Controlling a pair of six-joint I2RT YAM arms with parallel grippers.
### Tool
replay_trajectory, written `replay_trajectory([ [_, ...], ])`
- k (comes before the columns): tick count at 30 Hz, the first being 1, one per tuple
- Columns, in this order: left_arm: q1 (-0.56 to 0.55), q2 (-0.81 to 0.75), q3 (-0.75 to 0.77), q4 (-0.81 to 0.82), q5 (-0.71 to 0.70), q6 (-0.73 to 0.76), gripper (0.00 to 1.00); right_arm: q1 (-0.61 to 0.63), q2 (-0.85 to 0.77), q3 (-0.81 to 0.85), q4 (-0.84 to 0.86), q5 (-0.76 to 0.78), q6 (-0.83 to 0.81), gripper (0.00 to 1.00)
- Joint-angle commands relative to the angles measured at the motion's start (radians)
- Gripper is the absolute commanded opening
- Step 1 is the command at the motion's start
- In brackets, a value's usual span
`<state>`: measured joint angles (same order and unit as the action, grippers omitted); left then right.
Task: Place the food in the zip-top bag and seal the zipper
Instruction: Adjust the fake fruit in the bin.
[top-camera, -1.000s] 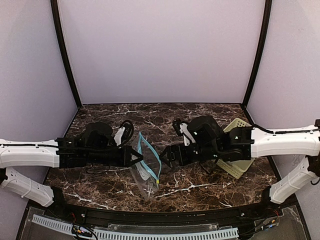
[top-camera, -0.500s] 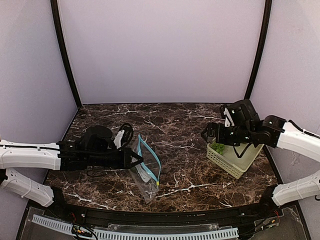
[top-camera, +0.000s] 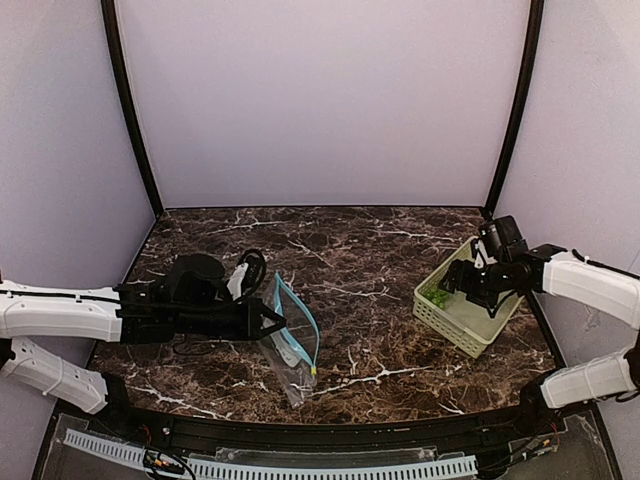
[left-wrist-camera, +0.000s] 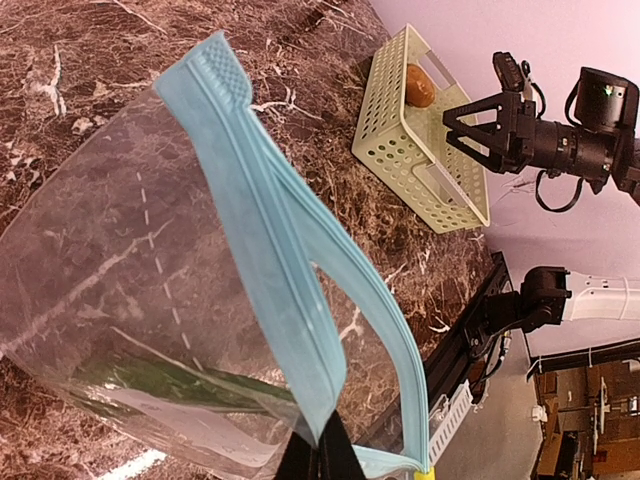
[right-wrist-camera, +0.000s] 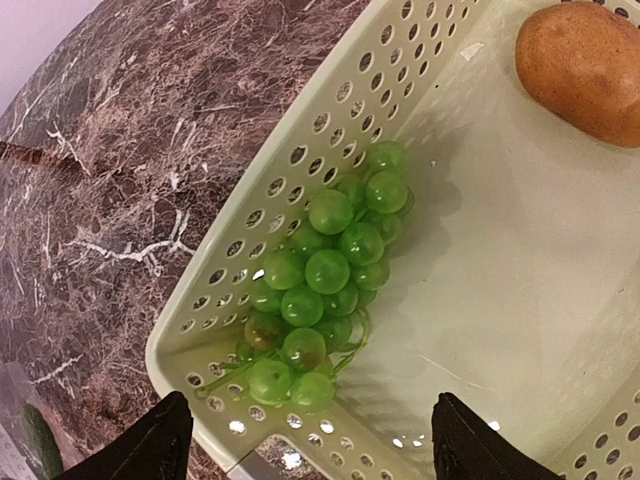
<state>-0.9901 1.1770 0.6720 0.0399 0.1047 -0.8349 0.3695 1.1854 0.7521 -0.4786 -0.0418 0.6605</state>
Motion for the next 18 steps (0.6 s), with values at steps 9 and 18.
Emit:
replay_trajectory([
  [9,0.006,-0.033,-0.04,0.023,-0.003,-0.018,0.01,-0.055,0.184,0.027,0.146,-0.07,-0.063,0.75],
  [18,0.006,-0.053,-0.047,0.009,-0.018,-0.021,0.01,-0.055,0.299,0.048,0.155,-0.005,-0.04,0.7],
])
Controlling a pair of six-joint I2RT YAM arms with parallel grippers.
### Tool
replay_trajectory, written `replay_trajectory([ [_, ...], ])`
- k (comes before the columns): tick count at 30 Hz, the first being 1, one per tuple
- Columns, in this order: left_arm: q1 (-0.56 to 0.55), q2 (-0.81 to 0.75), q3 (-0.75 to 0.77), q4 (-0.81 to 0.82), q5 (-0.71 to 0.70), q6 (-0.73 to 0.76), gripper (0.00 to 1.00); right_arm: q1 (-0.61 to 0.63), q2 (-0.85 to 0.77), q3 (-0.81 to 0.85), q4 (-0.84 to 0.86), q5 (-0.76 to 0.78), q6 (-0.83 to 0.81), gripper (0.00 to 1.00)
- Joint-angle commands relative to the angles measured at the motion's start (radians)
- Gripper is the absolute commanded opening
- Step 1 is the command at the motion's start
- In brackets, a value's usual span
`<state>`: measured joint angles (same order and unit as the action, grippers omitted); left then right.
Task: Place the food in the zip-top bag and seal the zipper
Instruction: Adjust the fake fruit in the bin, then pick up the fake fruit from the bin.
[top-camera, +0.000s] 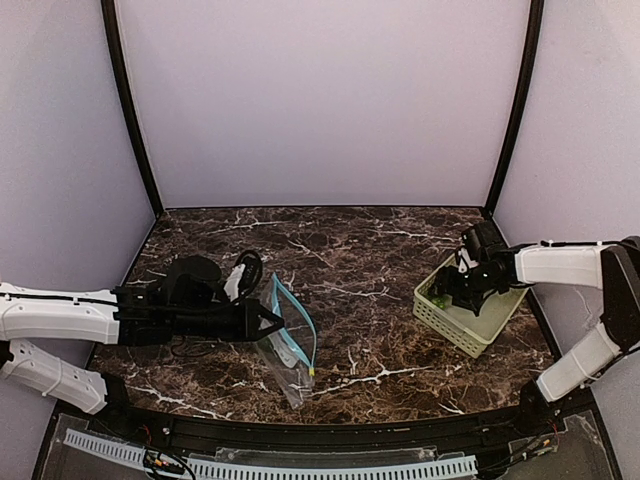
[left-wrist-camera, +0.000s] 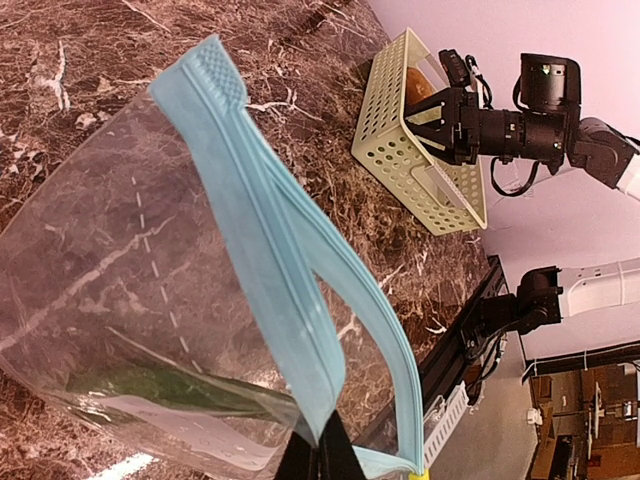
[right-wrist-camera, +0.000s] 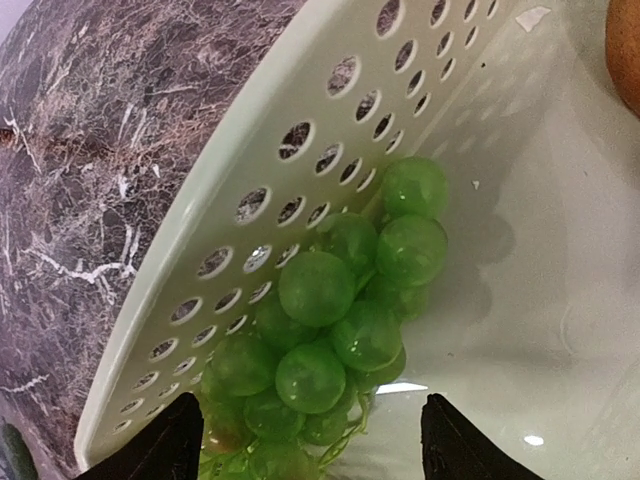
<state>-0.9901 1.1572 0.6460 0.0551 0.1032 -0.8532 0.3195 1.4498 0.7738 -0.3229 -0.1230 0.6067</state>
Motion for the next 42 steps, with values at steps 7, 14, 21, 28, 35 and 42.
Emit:
replay_trajectory([
  [7,0.006,-0.08,-0.041,-0.02,-0.041,-0.007,0.01,-0.039,0.001,-0.015,-0.032,0.185,0.012,0.7],
  [14,0.006,-0.091,-0.047,-0.021,-0.044,-0.007,0.01,-0.14,-0.067,-0.024,-0.079,0.2,-0.05,0.69],
  [21,0.006,-0.08,-0.049,-0.007,-0.039,-0.006,0.01,-0.166,-0.135,-0.012,-0.099,0.093,-0.093,0.69],
  [28,0.006,-0.057,-0.042,0.005,-0.032,-0.004,0.01,-0.084,-0.175,0.02,-0.135,0.1,-0.056,0.84],
  [35,0.006,-0.051,-0.037,0.011,-0.022,-0.008,0.01,-0.071,-0.079,0.018,-0.136,0.173,-0.001,0.88],
  [42,0.007,-0.063,-0.039,-0.003,-0.03,-0.009,0.01,-0.069,0.005,0.015,-0.109,0.178,0.027,0.93],
])
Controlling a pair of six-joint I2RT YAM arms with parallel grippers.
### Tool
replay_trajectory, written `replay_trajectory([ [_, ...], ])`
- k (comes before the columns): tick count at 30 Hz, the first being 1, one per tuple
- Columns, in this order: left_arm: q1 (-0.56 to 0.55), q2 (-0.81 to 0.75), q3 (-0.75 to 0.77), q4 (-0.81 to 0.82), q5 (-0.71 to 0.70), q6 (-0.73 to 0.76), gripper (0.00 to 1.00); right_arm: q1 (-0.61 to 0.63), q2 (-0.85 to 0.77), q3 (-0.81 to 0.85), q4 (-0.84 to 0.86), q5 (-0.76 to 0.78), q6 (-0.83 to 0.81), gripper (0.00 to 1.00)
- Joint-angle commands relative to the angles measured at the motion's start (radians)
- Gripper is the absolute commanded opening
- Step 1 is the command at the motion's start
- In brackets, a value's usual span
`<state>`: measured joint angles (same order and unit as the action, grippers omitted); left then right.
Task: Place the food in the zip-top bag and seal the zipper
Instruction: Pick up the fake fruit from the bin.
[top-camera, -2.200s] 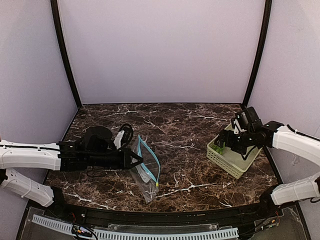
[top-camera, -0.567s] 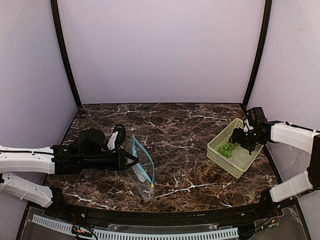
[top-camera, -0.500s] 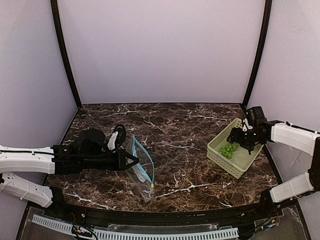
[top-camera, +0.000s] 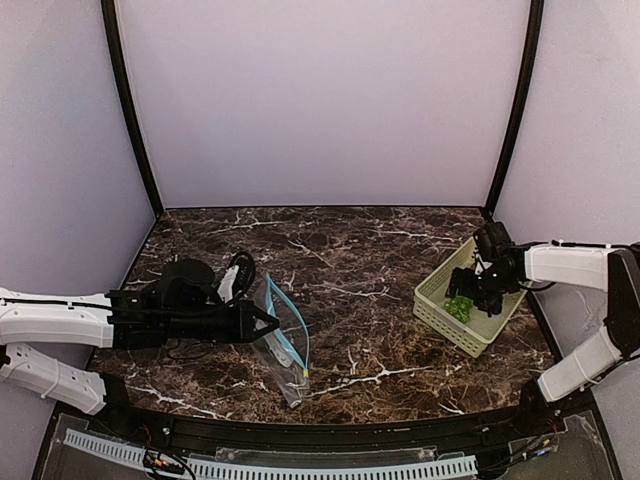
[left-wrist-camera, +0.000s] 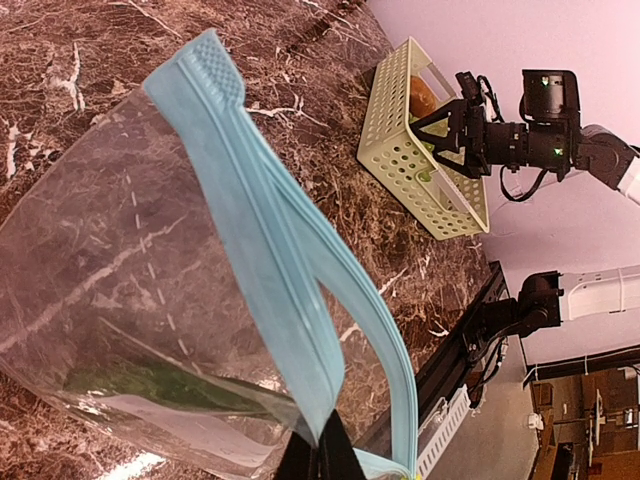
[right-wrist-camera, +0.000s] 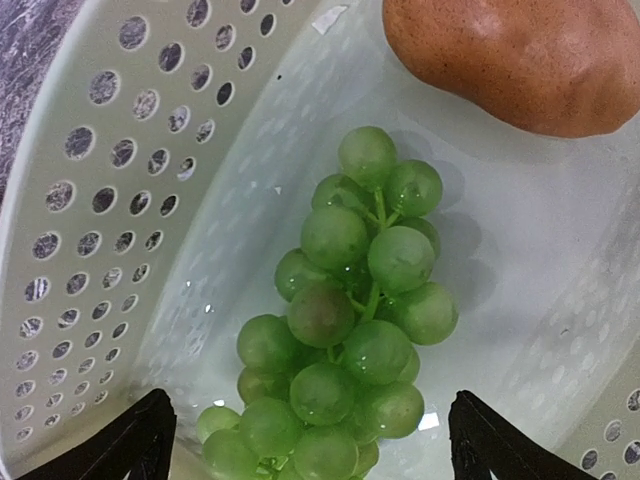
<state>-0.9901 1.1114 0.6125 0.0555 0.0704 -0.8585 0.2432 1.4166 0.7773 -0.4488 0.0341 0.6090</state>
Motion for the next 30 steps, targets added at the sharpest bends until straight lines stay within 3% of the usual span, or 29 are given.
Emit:
replay_trajectory([
  [1,0.007,-0.016,-0.006,-0.005,0.004,-0.003,0.01,0.007,0.049,0.014,0.02,0.023,0.024,0.94],
  [6,0.006,-0.011,-0.006,-0.002,0.006,-0.004,0.01,0.009,0.083,0.024,0.029,0.042,0.013,0.93],
  [18,0.006,0.009,0.003,0.002,0.021,-0.004,0.01,0.01,0.147,0.048,0.043,0.061,-0.004,0.66],
  [30,0.007,0.009,-0.006,-0.001,0.021,-0.009,0.01,0.008,0.01,0.032,0.047,0.071,-0.032,0.47],
])
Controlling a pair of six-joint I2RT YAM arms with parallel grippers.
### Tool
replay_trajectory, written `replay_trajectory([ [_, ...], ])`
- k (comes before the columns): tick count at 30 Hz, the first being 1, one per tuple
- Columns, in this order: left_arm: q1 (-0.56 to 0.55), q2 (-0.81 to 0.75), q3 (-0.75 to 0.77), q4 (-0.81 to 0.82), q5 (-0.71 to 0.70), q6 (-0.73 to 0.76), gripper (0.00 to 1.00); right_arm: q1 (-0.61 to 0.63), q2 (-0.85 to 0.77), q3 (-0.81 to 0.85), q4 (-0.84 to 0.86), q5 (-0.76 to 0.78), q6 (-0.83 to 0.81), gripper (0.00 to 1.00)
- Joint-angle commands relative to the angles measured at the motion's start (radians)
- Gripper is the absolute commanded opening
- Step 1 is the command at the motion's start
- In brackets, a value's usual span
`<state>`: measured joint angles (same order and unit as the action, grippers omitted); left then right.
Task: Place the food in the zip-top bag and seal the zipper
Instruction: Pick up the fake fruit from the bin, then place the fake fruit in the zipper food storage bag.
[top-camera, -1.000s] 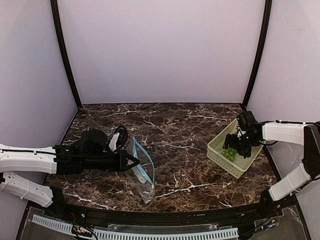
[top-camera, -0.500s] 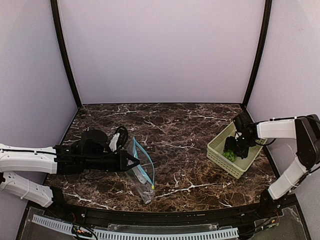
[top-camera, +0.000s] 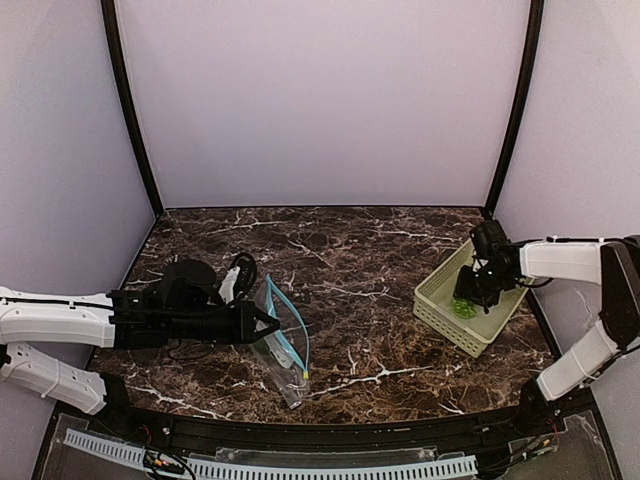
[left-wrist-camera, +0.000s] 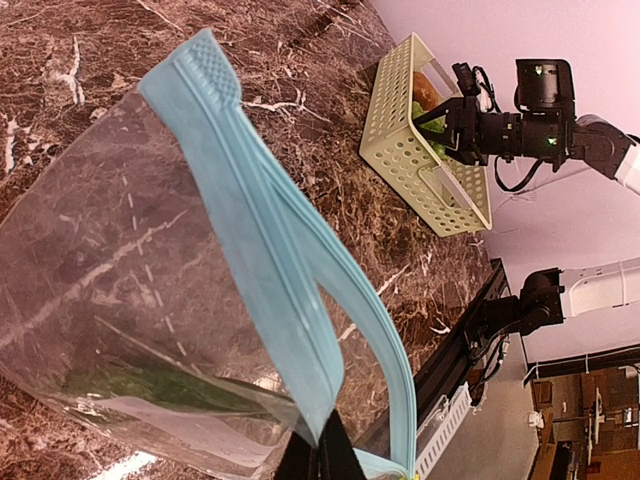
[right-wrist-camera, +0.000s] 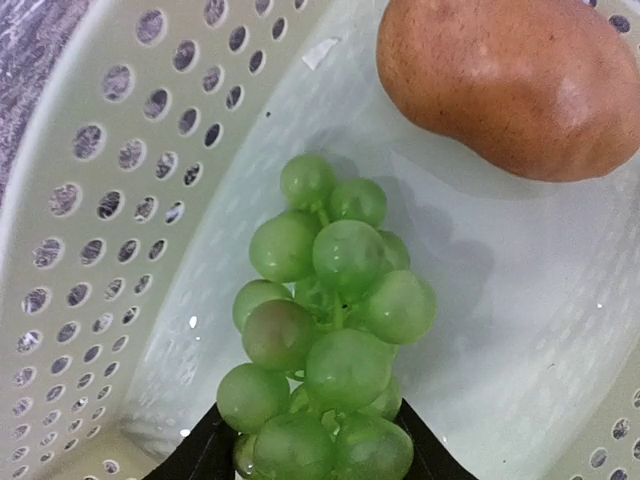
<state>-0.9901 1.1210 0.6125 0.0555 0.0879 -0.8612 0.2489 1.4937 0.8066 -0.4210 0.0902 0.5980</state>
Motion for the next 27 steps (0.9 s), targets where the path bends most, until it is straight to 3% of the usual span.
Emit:
replay_trajectory([
  [1,0.006,0.001,-0.006,0.0,0.005,-0.007,0.01,0.003,-0.086,-0.003,0.024,0.012,-0.028,0.47],
  [11,0.007,-0.011,0.008,-0.016,0.003,-0.009,0.01,-0.004,-0.364,-0.041,0.077,-0.099,-0.085,0.45],
  [19,0.006,-0.005,-0.001,0.021,0.034,-0.011,0.01,-0.007,-0.518,0.01,0.017,-0.251,-0.139,0.44],
  [27,0.007,0.027,-0.003,0.087,0.107,0.012,0.01,0.006,-0.63,0.034,0.027,-0.529,-0.167,0.43],
])
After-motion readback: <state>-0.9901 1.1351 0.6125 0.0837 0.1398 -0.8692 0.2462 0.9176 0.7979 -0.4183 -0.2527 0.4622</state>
